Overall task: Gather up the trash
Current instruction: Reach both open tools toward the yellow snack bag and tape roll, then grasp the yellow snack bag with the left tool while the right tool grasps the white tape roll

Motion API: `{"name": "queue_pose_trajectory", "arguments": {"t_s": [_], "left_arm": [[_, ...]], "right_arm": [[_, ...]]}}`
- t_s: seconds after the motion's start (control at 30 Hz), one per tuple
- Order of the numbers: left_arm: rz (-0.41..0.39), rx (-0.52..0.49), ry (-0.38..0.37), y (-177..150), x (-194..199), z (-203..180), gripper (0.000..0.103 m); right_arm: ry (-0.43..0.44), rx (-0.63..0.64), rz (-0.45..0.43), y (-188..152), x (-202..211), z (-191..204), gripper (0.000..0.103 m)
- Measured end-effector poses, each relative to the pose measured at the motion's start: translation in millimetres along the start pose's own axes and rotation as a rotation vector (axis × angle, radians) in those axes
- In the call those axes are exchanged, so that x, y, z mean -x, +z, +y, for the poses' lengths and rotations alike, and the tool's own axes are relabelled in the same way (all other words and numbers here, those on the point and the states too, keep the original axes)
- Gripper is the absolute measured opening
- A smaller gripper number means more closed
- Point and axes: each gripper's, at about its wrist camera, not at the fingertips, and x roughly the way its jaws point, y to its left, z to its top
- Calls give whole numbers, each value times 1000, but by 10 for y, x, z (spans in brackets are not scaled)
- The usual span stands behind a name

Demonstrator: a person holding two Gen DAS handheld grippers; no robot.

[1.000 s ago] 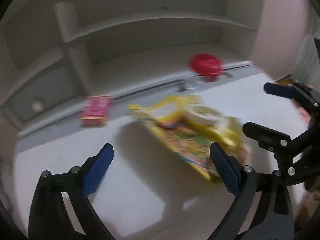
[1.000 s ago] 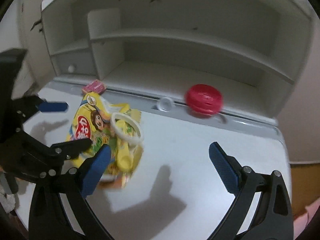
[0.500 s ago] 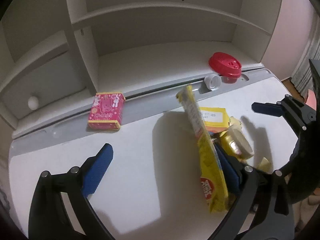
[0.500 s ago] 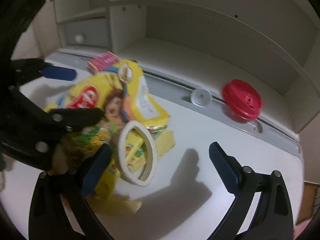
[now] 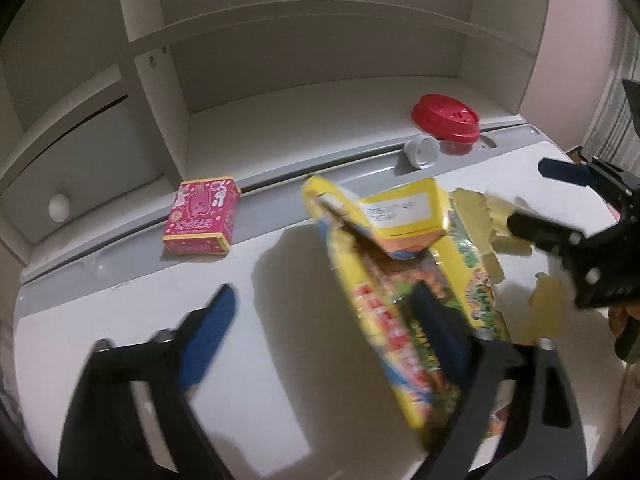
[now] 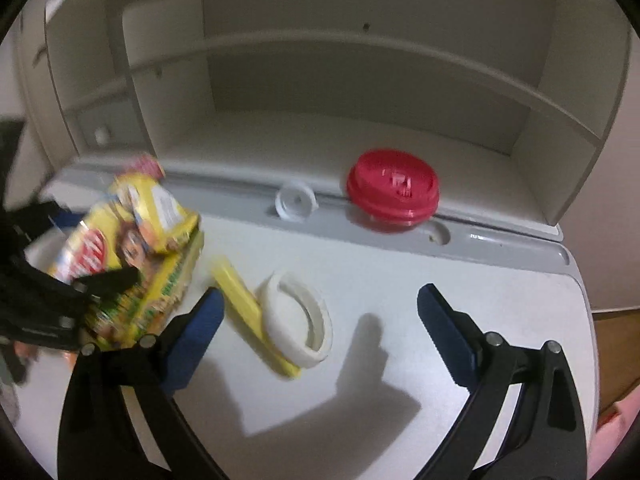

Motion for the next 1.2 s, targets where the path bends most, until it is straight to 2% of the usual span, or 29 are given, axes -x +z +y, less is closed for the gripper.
{"name": "queue_pose_trajectory", "arguments": {"t_s": [0.07,0.1,0.17,0.27,0.33,0.37,0.43,0.5,0.57,0.63,0.73,0.77,0.8,0.83,0.9,0.97,1.1,1.2], "left_arm": [[-5,-4,-4,4,17,-18,63],[-4,-5,-3,4,21,-24,56],[-8,-9,-9,9,24,-38,49],[-10,-25,-11,0,50,-72,45],[-14,-35,-3,-2,60,-90,45],[-17,-37,-3,0,63,-91,46],[-27,-37,34,-8,65,-80,59],[-26,-31,56,-21,83,-43,82],[-1,-2,15,-18,55,-3,91],[20,25,-25,-24,32,18,94],[10,-6,-15,-37,67,-31,95],[11,-15,-19,-39,77,-48,93],[10,-19,-30,-42,91,-59,88],[11,-20,-55,-43,96,-73,84],[4,-40,-74,-46,124,-114,67],[-1,-56,-98,-41,135,-171,55],[-7,-74,-125,-55,156,-230,40],[-10,-74,-137,-72,161,-243,35]], "right_arm": [[-8,-17,-15,0,51,-55,94],[-19,-20,-8,-3,37,-72,92],[-19,-18,15,-6,-19,-85,88],[-3,-1,28,3,-82,-34,86],[-7,12,42,5,-152,-40,79],[-10,12,58,-12,-186,-46,78],[9,-17,60,-11,-202,-98,76],[8,-30,61,-16,-203,-119,75],[7,-23,60,-17,-199,-114,75],[5,-7,63,-18,-190,-104,75],[3,-9,74,-12,-187,-137,74],[-24,-2,75,-19,-171,-150,70],[-46,8,82,-22,-187,-152,61],[-33,-3,82,-19,-197,-165,60],[14,-52,56,-6,-143,-254,60],[2,-70,39,4,-109,-318,60],[-13,-75,77,-21,-169,-374,59],[-22,-46,111,-48,-219,-339,42]]}}
